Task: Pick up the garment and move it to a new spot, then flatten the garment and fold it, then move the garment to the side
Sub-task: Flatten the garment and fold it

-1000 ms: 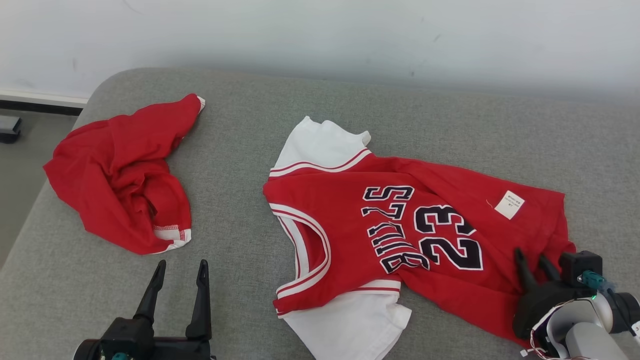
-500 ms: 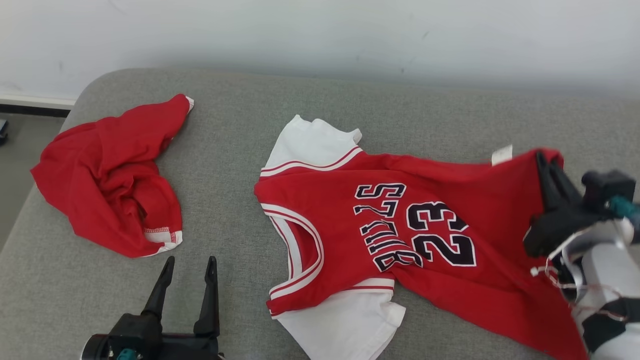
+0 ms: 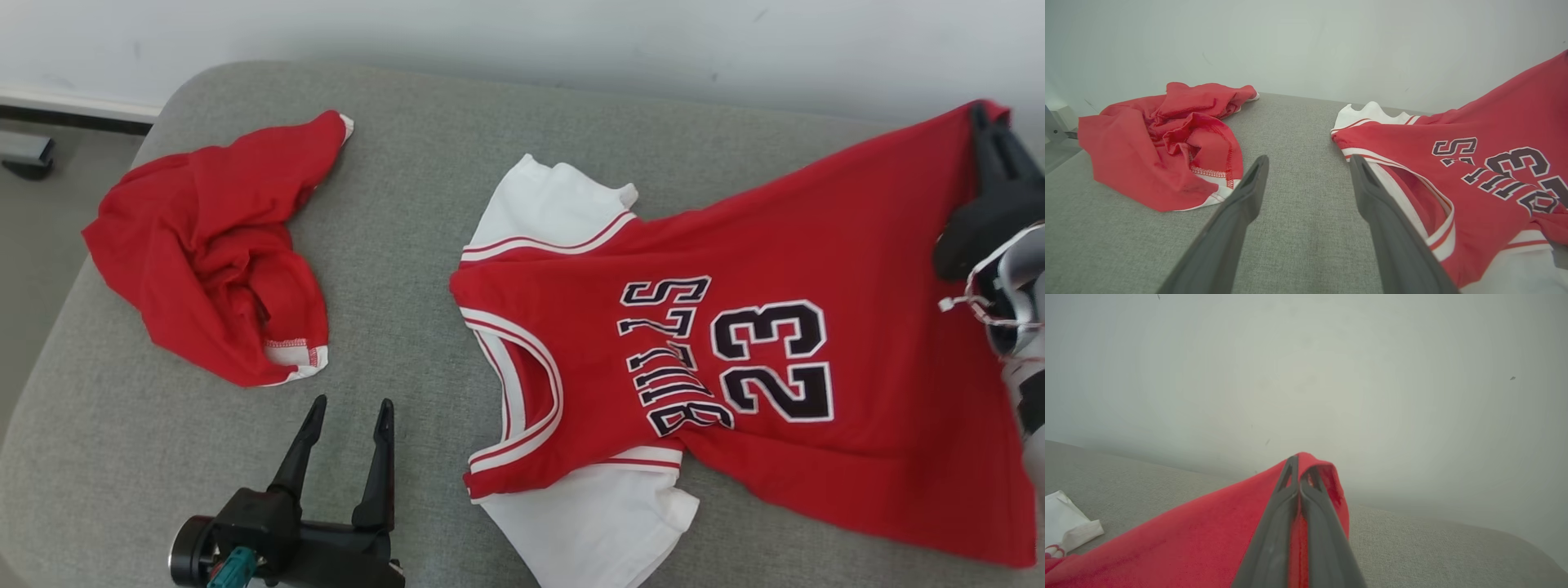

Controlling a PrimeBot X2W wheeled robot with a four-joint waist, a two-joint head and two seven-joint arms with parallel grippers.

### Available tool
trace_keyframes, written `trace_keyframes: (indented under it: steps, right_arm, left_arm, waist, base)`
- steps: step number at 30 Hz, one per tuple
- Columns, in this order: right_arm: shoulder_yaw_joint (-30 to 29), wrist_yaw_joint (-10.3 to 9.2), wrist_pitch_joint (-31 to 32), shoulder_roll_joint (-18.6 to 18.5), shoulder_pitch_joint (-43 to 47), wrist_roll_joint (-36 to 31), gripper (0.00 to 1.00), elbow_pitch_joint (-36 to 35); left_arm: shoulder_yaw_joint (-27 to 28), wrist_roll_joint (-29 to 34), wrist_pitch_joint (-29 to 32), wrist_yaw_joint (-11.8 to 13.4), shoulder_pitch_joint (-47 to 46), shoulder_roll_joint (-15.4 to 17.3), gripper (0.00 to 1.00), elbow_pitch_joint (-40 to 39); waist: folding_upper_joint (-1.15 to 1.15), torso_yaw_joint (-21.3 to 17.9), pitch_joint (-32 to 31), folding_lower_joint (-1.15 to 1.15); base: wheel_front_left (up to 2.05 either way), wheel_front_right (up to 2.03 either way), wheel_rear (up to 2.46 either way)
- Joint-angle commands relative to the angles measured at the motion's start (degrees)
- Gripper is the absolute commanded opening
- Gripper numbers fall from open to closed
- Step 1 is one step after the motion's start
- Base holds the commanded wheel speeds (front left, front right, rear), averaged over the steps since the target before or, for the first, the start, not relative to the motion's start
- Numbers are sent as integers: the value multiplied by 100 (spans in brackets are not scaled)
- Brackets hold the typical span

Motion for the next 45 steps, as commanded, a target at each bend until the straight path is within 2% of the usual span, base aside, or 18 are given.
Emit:
trace_keyframes:
  steps: [1,9,10,12,20,32,37,43,45]
  right_arm:
    - [-30,-16,-56,-22,-97,-31,0,33]
    - [-271,-16,-450,52,-718,-502,0,1070]
    - [-230,-16,-477,75,-753,-600,25,1166]
    - [-184,-16,-567,112,-814,-709,100,1322]
    - [76,-16,-848,160,-593,-819,100,1601]
    - [849,-16,-899,181,154,-369,100,1502]
    - [778,-16,-905,108,790,6,100,565]
    - [111,-16,-896,221,1840,120,100,-1060]
    - [-31,-16,-896,290,2055,80,100,-1323]
  left_arm:
    - [-15,-20,-19,12,-73,-6,100,3]
    - [-241,-119,-19,53,-237,-6,100,37]
    - [-264,-126,-19,66,-251,-6,100,49]
    - [-297,-137,-19,84,-280,-4,100,64]
    - [-171,-31,-19,122,-76,-4,100,76]
    - [351,170,-19,40,310,-4,100,9]
    - [412,187,-19,10,425,-5,100,-21]
    - [548,231,-19,12,552,-6,100,-65]
    - [580,241,-19,7,567,-5,100,-71]
  waist:
    - [-1,97,97,-1]
    - [-1,262,280,-1]
    - [-1,270,279,-1]
    - [-1,272,260,-1]
    - [-1,46,-83,-1]
    - [-1,-486,-524,-1]
    - [-1,-595,-654,-1]
    - [-1,-694,-782,-1]
    - [-1,-708,-801,-1]
  base:
    - [0,0,0]
    - [0,0,0]
    - [0,0,0]
    - [0,0,0]
    - [0,0,0]
    - [0,0,0]
    - [0,0,0]
    - [0,0,0]
    - [0,0,0]
